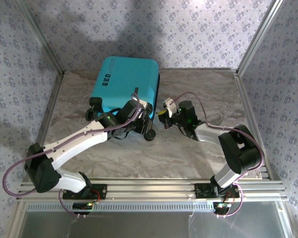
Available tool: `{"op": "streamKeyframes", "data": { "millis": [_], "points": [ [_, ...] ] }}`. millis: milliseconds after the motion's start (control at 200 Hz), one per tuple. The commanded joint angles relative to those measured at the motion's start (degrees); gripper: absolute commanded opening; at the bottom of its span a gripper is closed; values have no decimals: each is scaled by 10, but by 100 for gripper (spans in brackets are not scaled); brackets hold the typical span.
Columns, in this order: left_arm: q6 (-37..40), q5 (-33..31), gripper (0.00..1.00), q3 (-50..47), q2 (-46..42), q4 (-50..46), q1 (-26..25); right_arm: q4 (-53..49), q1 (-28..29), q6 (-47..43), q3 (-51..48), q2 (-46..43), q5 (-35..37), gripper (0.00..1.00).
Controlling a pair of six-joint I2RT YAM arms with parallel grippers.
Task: Pack the luggage
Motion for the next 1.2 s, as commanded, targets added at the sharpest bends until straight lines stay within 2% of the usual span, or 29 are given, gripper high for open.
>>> {"op": "streamKeyframes", "data": {
  "millis": [0,360,550,625,780,895,1194],
  "points": [
    [-16,-10,71,21,22,-6,-5,36,14,-11,-1,-32,-25,0],
    [-14,-6,71,57,77,-6,-8,33,16,-14,-8,-40,-23,0],
    [-16,-22,67,69,90,-14,-9,28,16,-18,-15,-52,-21,0],
    [-17,-26,59,71,93,-16,-9,27,16,-20,-16,-55,-19,0],
    [-12,-27,35,75,98,-19,-10,26,13,-17,-16,-54,-14,0],
    [-9,-27,24,76,97,-22,-16,25,9,-12,-13,-51,0,0],
    [-4,-45,12,60,69,-31,-47,18,-11,21,4,-38,84,0]
  ]
}}
